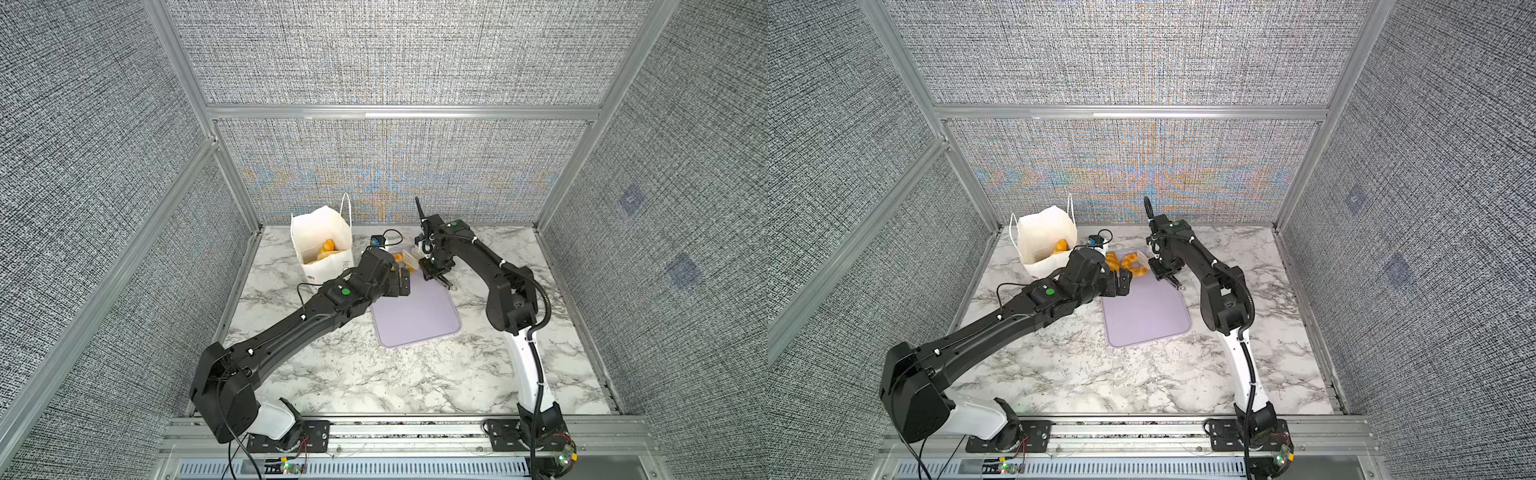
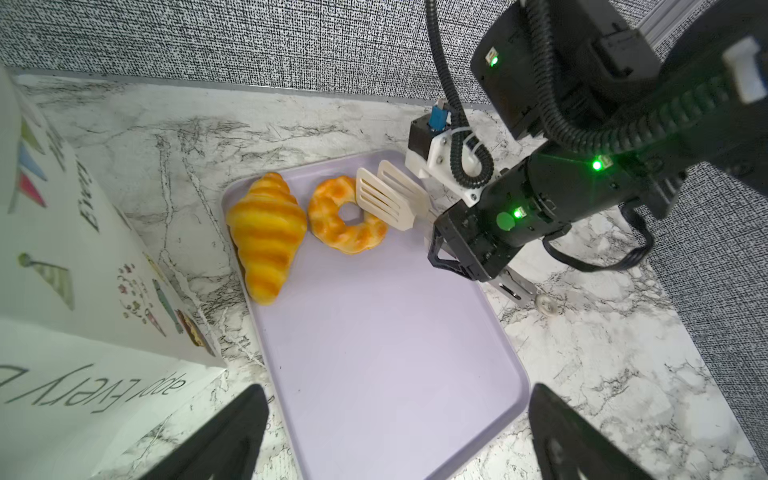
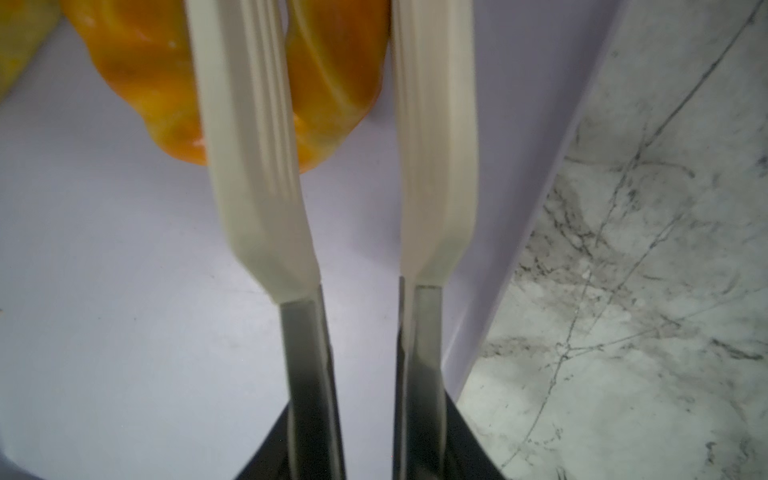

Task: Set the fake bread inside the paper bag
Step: 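Lower the tongs around the ring donut and squeeze with the right gripper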

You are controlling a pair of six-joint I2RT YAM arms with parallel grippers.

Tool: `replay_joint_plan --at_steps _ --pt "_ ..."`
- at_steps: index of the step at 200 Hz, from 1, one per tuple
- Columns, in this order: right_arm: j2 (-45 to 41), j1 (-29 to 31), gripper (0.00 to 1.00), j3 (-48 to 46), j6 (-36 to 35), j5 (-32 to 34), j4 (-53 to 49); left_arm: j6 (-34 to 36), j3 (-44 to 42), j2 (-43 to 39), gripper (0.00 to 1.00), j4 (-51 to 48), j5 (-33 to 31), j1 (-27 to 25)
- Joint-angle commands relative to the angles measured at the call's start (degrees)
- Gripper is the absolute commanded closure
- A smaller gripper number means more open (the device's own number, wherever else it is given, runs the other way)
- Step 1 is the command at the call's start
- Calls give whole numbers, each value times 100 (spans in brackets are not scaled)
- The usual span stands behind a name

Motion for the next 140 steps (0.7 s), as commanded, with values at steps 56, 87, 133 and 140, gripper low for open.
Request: replay_joint_plan --at_steps 56,87,133,140 --pt "-1260 -13 63 -1580 -354 124 0 52 89 72 1 -26 87 -70" --pt "-1679 -28 58 -1943 -378 156 6 119 130 124 1 -46 133 -87" --pt "-1731 -15 52 -1837 -347 217 -94 219 291 269 1 -143 195 -95" --pt "-1704 -16 52 -1797 -362 239 -119 219 299 277 1 -143 195 -100"
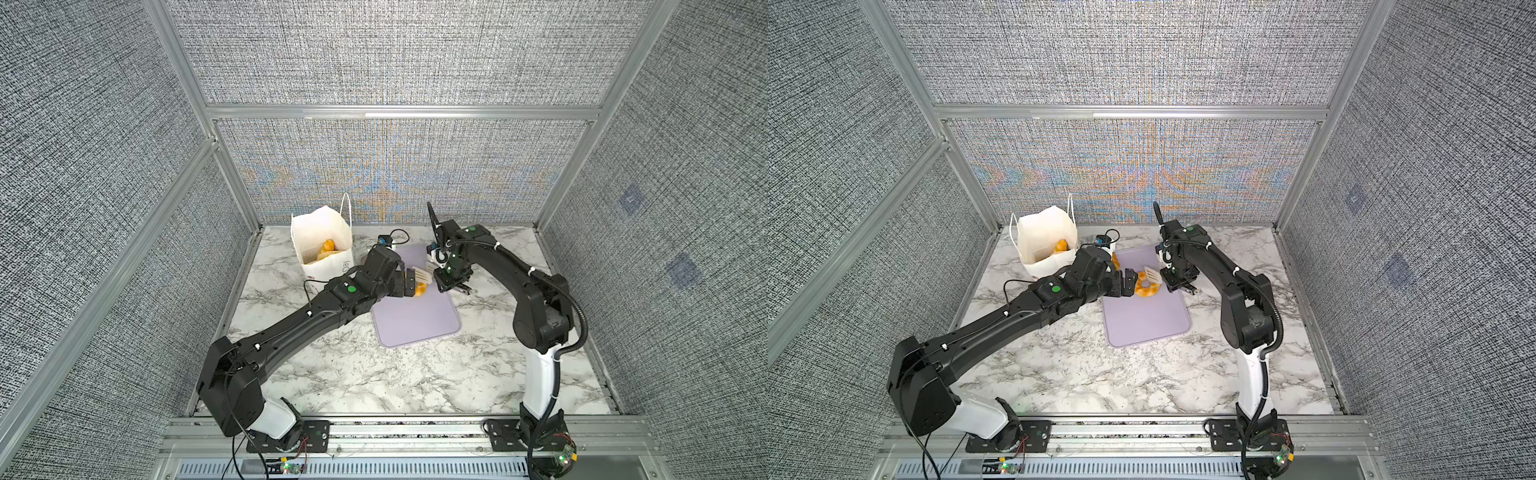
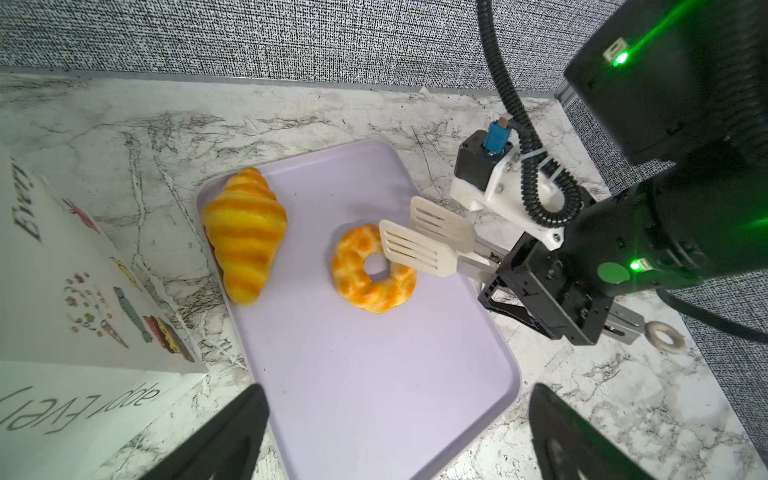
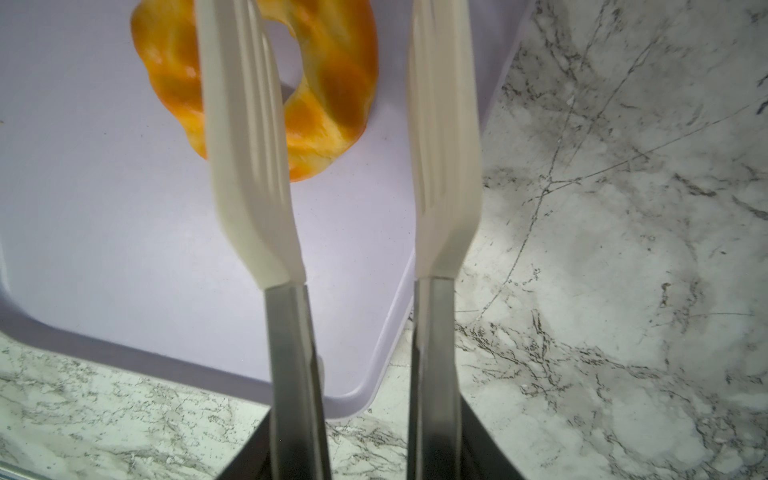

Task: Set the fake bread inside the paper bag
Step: 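Lower the tongs around the ring donut and squeeze with the right gripper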

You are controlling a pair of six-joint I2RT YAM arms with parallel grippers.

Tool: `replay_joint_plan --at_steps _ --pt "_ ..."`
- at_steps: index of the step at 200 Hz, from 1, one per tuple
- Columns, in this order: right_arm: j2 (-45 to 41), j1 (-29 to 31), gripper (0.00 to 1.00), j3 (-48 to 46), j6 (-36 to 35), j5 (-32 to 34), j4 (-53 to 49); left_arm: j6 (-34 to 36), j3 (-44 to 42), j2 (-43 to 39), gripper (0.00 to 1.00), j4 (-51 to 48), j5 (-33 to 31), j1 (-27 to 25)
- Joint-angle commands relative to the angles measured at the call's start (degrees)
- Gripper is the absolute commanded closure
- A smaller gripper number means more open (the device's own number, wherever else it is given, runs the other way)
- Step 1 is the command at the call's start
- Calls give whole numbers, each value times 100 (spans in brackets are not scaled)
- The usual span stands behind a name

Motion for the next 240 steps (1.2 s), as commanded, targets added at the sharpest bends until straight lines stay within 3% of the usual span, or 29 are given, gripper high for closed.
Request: replay_joint_plan --at_steps 1,178,240 --pt "22 3 52 113 -64 110 -134 97 66 40 1 -45 77 1" --pt "724 205 53 672 -240 453 -622 202 -68 -22 1 -230 98 -46" --pt "865 255 67 767 -289 613 -795 195 -263 -238 1 -241 -33 -48"
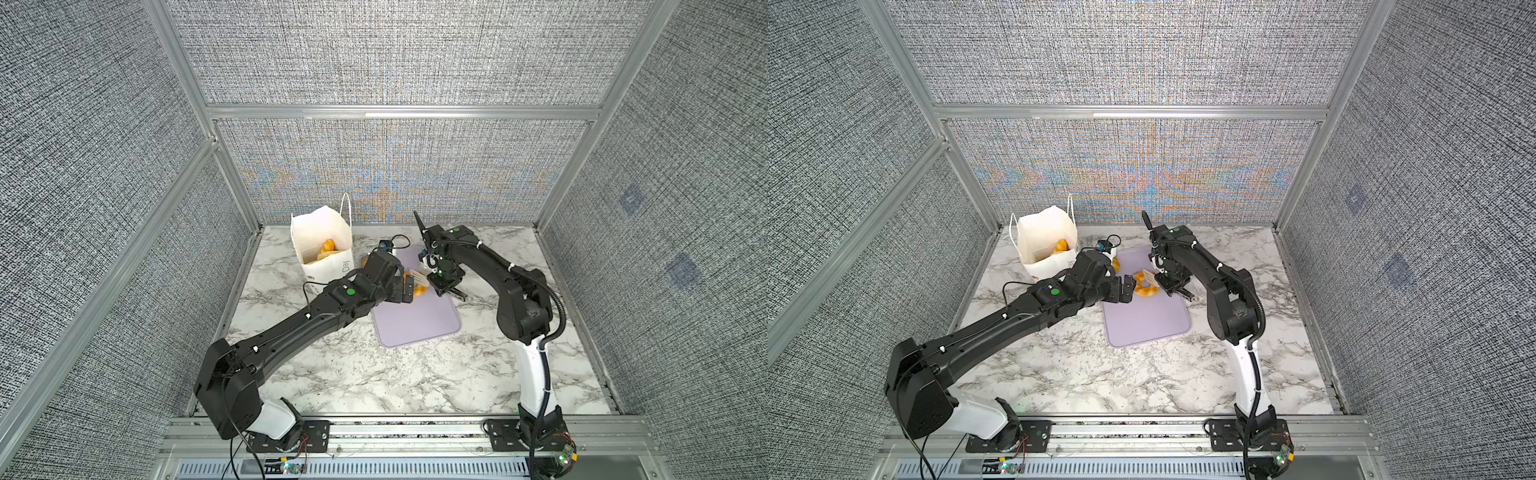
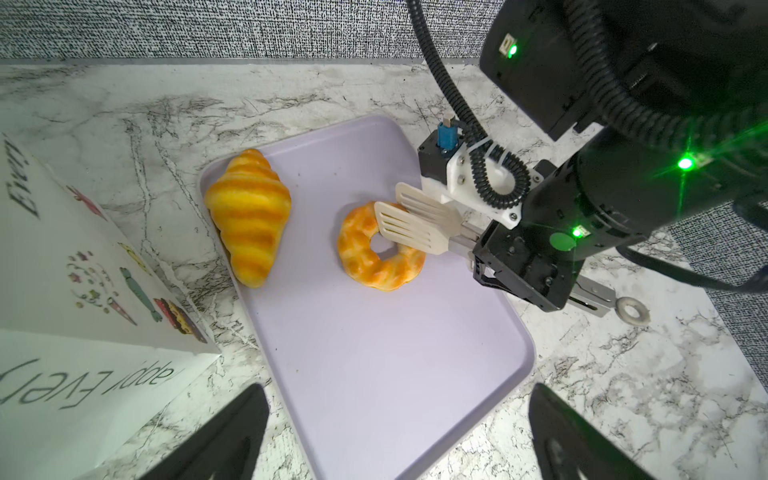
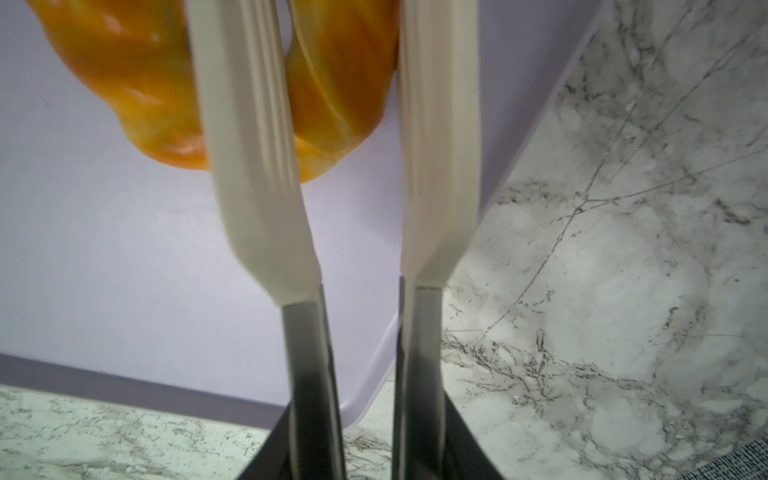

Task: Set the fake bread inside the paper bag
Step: 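Lower the tongs around the ring donut and squeeze with the right gripper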

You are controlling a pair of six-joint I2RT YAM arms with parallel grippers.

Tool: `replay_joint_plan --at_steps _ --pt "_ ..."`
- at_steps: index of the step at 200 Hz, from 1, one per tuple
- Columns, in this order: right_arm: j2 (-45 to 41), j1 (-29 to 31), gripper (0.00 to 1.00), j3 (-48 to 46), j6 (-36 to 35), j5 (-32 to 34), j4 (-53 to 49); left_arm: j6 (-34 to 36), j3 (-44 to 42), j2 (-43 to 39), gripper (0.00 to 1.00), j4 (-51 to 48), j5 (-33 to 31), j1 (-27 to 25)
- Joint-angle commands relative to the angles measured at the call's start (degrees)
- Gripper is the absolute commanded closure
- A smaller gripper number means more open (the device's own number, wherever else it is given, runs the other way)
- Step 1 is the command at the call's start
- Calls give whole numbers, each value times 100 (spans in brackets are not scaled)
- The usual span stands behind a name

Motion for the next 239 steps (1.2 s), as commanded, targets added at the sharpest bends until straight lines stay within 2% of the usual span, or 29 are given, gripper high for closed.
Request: replay_joint_plan --at_steps 1,19,48,153,239 --pt "7 24 68 46 -71 84 -205 35 -56 -86 1 -10 -55 -3" --pt "10 19 73 76 -53 40 -225 34 -76 -132 1 -20 -96 0" --pt "-24 23 75 125 -43 -78 -223 26 -89 -219 1 -34 -167 0" --pt "-590 -99 76 29 231 -752 192 23 -119 -764 1 -104 -512 -3" --pt "-1155 -117 76 -7 433 -1270 377 130 138 -939 1 -263 -469 1"
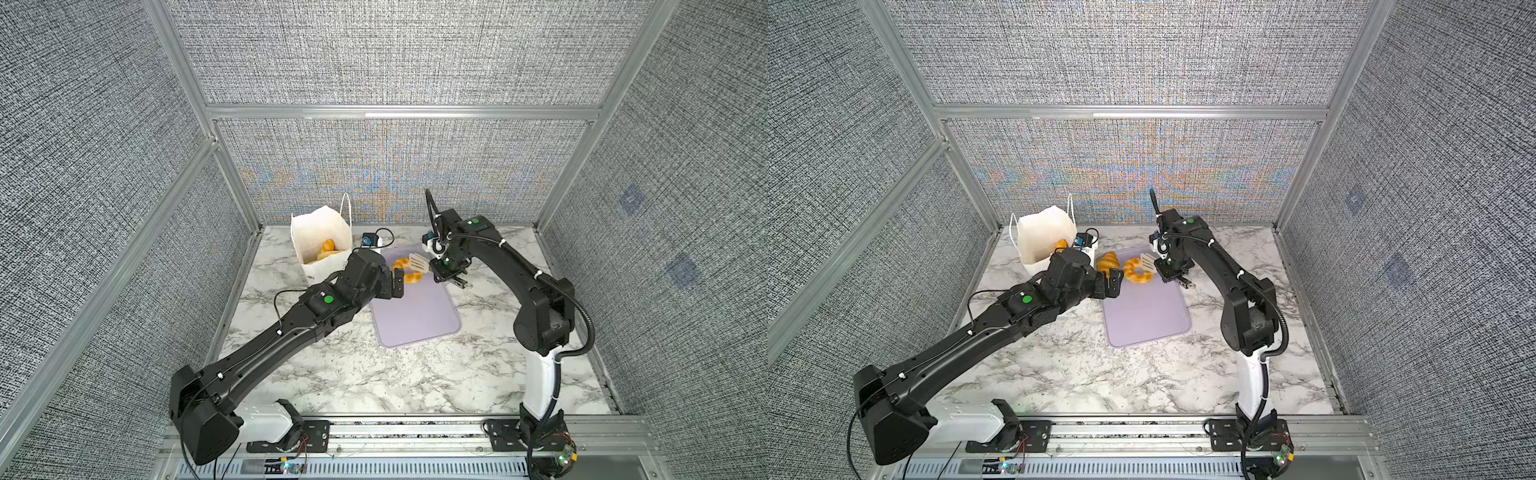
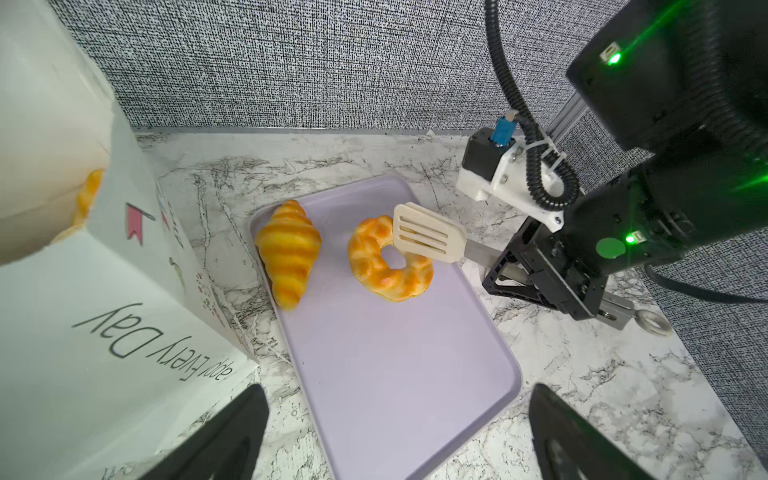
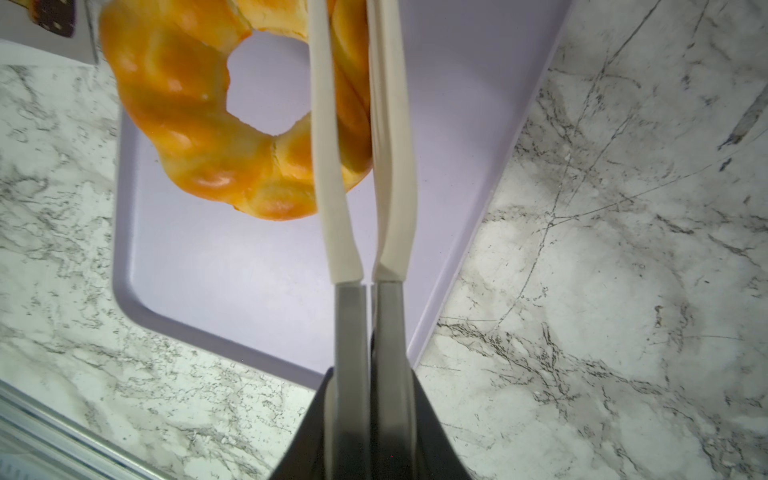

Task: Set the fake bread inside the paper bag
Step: 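Lower the tongs around the ring donut and squeeze with the right gripper, then lift and carry the ring donut over the bag with the right gripper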

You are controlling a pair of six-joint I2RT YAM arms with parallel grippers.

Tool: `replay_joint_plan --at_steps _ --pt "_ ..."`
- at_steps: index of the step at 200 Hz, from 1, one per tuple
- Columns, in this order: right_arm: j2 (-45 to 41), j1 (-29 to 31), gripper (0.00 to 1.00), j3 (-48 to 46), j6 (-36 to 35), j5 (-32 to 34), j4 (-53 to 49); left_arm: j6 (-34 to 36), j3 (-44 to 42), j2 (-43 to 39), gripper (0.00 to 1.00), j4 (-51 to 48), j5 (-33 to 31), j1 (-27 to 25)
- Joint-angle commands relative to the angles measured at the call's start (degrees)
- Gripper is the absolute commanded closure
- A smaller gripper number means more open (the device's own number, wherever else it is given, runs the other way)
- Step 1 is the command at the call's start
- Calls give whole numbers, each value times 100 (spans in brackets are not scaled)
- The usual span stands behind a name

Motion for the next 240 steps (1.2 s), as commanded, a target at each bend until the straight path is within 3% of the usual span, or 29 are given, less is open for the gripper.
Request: replay_joint_plan --at_steps 1,82,169,240 --pt "-128 3 76 39 103 -237 82 126 110 -36 1 -71 -39 1" --pt "-447 3 76 146 241 -599 147 282 601 -37 1 -437 -249 9" --pt "-771 29 76 495 550 -1571 393 414 1251 -337 1 -1112 -740 164" --pt "-1100 252 76 695 968 -2174 1106 565 1317 -749 0 -1139 -429 612"
